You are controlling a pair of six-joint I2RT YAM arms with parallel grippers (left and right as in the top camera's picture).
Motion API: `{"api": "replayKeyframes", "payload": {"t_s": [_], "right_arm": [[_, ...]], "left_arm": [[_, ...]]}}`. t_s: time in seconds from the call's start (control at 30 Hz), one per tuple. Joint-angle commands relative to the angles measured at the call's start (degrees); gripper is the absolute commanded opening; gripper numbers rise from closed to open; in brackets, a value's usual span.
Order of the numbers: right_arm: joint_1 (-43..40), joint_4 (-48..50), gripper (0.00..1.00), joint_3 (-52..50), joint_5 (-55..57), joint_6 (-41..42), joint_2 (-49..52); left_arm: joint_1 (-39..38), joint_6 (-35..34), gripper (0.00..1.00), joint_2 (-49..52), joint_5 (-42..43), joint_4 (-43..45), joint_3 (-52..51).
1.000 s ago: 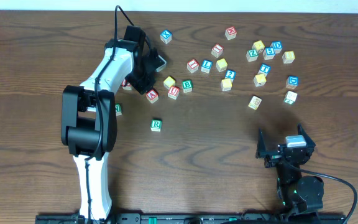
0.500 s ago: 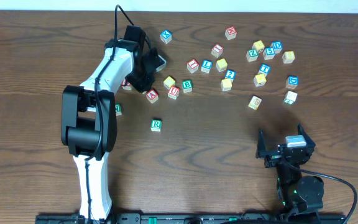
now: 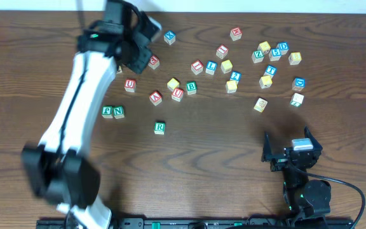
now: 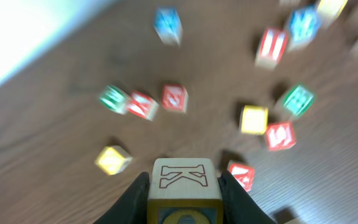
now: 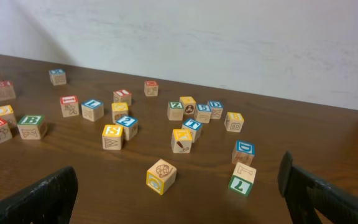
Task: Spell out ROBOT
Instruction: 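Carry the O block down and place it right of the R block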
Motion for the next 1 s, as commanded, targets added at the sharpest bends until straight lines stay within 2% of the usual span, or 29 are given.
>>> {"api": "replayKeyframes", "payload": {"t_s": [0.0,0.1,0.17,0.27,0.37,0.5,0.73,0.83,0.97], "right_arm": [[-0.26,-0.24,0.99,-0.04,-0.17,-0.59,-0.35],[-0.26,-0.24,0.99,-0.04,-0.17,-0.59,-0.35],[-0.26,-0.24,0.99,-0.04,-0.17,-0.59,-0.35],[-0.26,-0.24,0.99,-0.04,-0.17,-0.59,-0.35],[-0.26,-0.24,0.99,-0.04,-0.17,-0.59,-0.35],[-0.26,-0.24,0.99,-0.04,-0.17,-0.59,-0.35],[-0.26,-0.24,0.99,-0.04,-0.17,-0.59,-0.35],[-0.26,-0.24,0.99,-0.04,-0.17,-0.59,-0.35],[-0.26,-0.24,0.99,-0.04,-0.17,-0.59,-0.35]], "left_arm": [[0.2,-13.51,0.08,-6.19,0.59,-1.68,1.05],[0.17,-23.89,0.07,-9.7,0.59,-6.71,1.03],[0.17,-27.96,0.07,-9.99,0.59,-11.28,0.96],[-0.22,-30.49,0.07,-9.88,0.59,-15.04,-2.25],[-1.81,-30.6,0.07,-9.88,0.59,-14.8,-7.26],[-5.51,-32.11,0.07,-9.88,0.57,-10.43,-16.83],[-14.75,-39.47,0.08,-9.86,0.44,5.62,-34.01],[-17.59,-45.24,0.08,-9.81,-4.26,7.28,-36.81],[-21.51,-46.23,0.08,-9.81,-9.35,9.99,-39.69]]}}
